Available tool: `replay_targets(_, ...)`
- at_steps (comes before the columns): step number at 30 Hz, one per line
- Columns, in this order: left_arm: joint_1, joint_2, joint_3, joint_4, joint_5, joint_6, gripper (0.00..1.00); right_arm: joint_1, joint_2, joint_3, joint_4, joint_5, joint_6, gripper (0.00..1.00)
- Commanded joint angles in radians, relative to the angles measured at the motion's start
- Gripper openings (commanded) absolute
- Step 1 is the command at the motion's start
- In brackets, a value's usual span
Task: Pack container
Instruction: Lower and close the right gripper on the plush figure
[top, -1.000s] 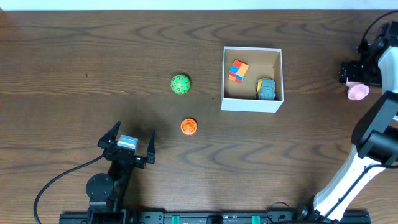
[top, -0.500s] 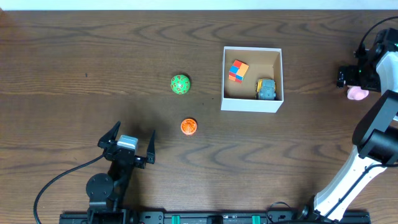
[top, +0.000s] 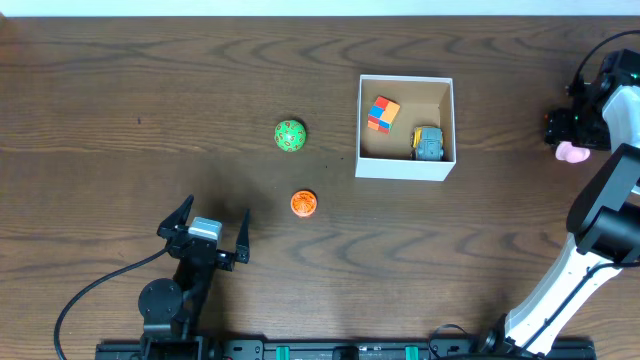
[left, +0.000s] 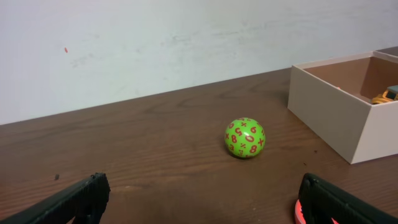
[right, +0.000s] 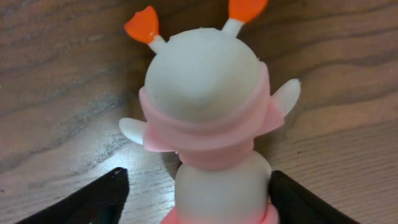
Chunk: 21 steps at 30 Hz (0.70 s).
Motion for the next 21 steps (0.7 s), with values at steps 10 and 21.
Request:
replay_targets(10,0.004,-0.006,-0.018,-0.034,0.011,0.016,0.98,-0.006,0.019,-0.003,0.009,-0.008,0.072,0.25)
replay_targets(21,0.004,-0.006,-0.018,-0.034,0.011,0.016,0.98,0.081,-0.034,0.19,-0.135,-0.079,0.096,0.17)
